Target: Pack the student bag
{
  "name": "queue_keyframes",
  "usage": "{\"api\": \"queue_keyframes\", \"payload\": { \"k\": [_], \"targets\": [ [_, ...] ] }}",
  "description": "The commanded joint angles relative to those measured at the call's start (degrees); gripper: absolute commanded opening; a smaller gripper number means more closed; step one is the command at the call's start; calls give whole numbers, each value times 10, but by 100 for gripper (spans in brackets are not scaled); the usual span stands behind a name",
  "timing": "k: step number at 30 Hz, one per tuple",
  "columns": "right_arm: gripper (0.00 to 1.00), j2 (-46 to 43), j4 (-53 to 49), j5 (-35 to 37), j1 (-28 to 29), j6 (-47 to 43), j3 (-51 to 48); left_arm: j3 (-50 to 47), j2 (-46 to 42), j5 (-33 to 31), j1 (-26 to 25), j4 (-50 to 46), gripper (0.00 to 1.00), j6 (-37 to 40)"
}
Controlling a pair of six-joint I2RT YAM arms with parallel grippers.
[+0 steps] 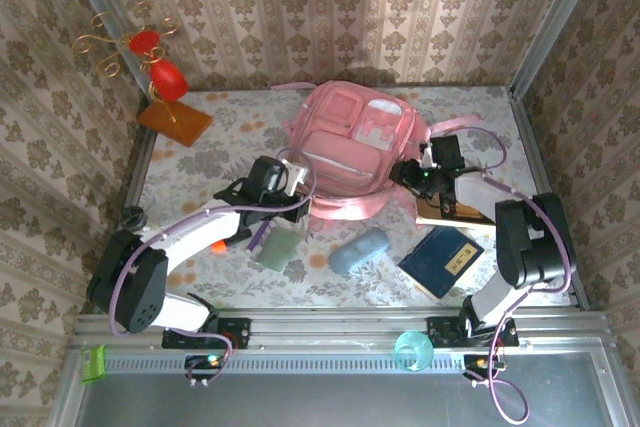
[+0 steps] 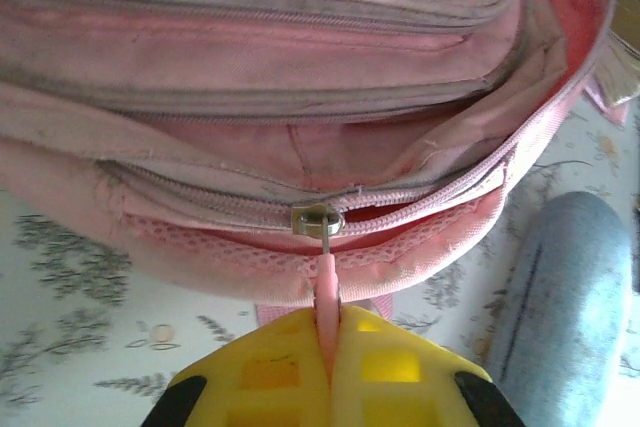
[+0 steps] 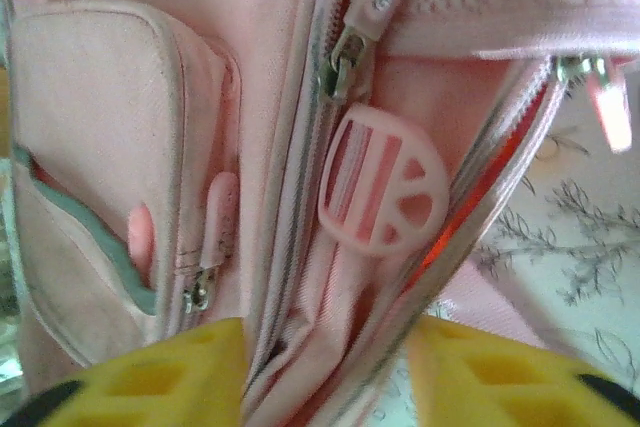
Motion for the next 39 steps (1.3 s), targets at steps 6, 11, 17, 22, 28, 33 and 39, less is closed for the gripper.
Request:
{"api": "queue_keyframes", "payload": {
  "k": [6,11,17,22,28,33,39],
  "targets": [
    [70,-137,18,23,63,89,-97,17,20,-1,-24,35,0,-19],
    [73,-129,46,74,110,141,-115,25,31,-7,-32,27,0,-14],
    [75,-97,82,113,136,180,-122,28,28,-15,-39,20,0,-9],
    [74,-69,104,141,152,198,-109,22,25,-19,-43,23,0,-6],
    [37,-55,98,189,147,172,-93,18,12,-48,-43,3,0,1],
    [0,-56,75,195,121,123,-89,8,-16,-73,-33,-19,0,8],
    [0,-78,33,174,61,59,-84,-4,-39,-70,4,-41,0,9]
  ]
}}
